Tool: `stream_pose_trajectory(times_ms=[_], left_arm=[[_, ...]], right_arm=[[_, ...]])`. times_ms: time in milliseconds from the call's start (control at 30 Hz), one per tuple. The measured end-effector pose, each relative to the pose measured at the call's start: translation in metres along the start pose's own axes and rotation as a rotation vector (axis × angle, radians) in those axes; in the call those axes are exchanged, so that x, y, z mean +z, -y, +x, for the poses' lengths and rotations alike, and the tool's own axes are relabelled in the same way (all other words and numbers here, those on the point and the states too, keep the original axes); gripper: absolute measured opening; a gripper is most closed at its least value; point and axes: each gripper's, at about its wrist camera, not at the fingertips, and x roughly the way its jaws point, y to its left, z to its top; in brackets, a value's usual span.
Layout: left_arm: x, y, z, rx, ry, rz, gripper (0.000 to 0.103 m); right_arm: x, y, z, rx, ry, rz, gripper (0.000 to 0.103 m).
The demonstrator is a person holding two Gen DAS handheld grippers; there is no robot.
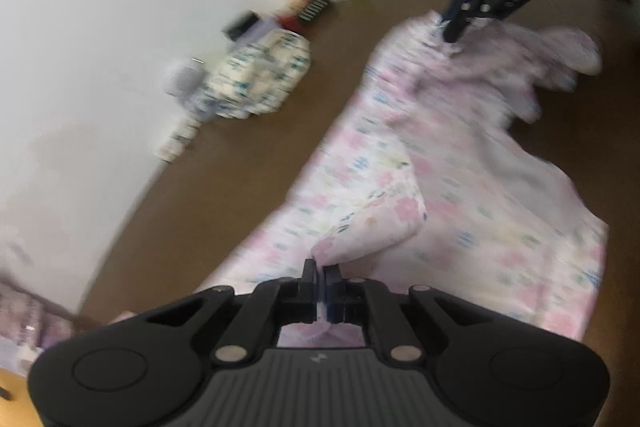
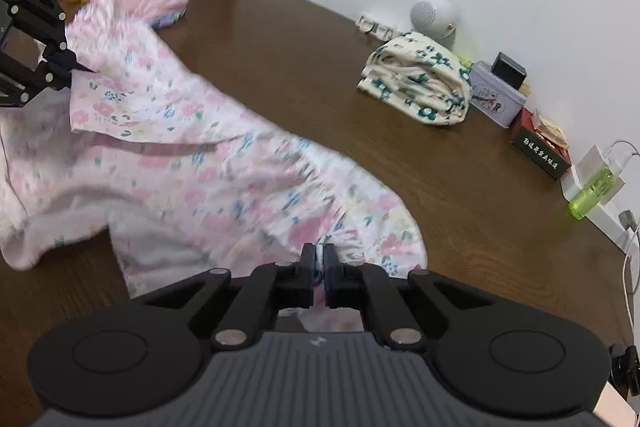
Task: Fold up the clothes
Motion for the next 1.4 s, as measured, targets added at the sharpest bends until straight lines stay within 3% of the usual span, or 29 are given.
stream_pose_trajectory(times_ms=[167,233,300,333,367,400,433,533,633,733,900,1067,1100,1133,1167,1200,1233,1267,1300,1400], left_arm=[[0.038,-0.051,0.047,0.149,-0.033,0.053,0.003],[0.055,-0.067,0.079,0.136,-0.055,-0.025,0.004],[0.071,-0.084,0.112,0.117,-0.079,-0.112,0.015],[0.074,-0.091,0.128,0.100,-0.118,-0.175,0.037],[0.076,-0.098,0.143,0.081,-0.163,-0.242,0.059],[0.075,-0.105,0.154,0.073,-0.184,-0.310,0.062],[0.070,-0.111,0.155,0.064,-0.181,-0.361,0.061],[0.052,-0.126,0.141,0.033,-0.119,-0.480,0.061],[0.028,-0.139,0.109,0.029,-0.053,-0.544,0.068],[0.002,-0.144,0.075,0.007,0.003,-0.587,0.075],[-0.036,-0.129,0.040,-0.100,0.006,-0.622,0.078],[-0.038,-0.109,0.055,-0.124,-0.036,-0.579,0.077],[-0.036,-0.107,0.060,-0.133,-0.042,-0.585,0.076],[-0.035,-0.106,0.066,-0.135,-0.054,-0.592,0.059],[-0.035,-0.106,0.073,-0.137,-0.067,-0.600,0.017],[-0.035,-0.107,0.077,-0.145,-0.082,-0.620,0.000],[-0.036,-0.107,0.072,-0.154,-0.065,-0.634,0.003],[-0.037,-0.107,0.065,-0.163,-0.042,-0.646,0.003],[-0.039,-0.107,0.058,-0.172,-0.019,-0.658,0.002],[-0.043,-0.097,0.016,-0.198,0.050,-0.624,0.002]], right_arm=[[0.051,0.041,0.009,-0.054,0.052,0.021,0.004],[0.071,0.056,0.029,-0.098,0.055,0.041,0.004],[0.085,0.069,0.050,-0.122,0.055,0.087,0.004],[0.089,0.078,0.061,-0.121,0.054,0.134,0.006],[0.091,0.087,0.072,-0.115,0.053,0.192,0.025],[0.090,0.098,0.083,-0.122,0.040,0.270,0.060],[0.088,0.107,0.090,-0.135,0.029,0.342,0.071],[0.071,0.122,0.077,-0.131,0.105,0.456,0.071],[0.058,0.119,0.045,-0.104,0.200,0.447,0.072],[0.044,0.109,0.015,-0.054,0.263,0.408,0.083],[0.019,0.095,0.017,0.027,0.197,0.351,0.090],[0.011,0.102,0.058,0.033,0.161,0.426,0.090],[0.013,0.106,0.067,0.047,0.164,0.455,0.090],[0.014,0.110,0.076,0.067,0.168,0.486,0.089],[0.015,0.114,0.082,0.095,0.171,0.522,0.086],[0.015,0.118,0.087,0.125,0.172,0.560,0.070],[0.014,0.121,0.092,0.156,0.174,0.597,0.054],[0.013,0.124,0.093,0.195,0.175,0.640,0.011],[0.010,0.126,0.092,0.238,0.176,0.683,0.004],[0.007,0.117,0.063,0.298,0.213,0.696,0.003]])
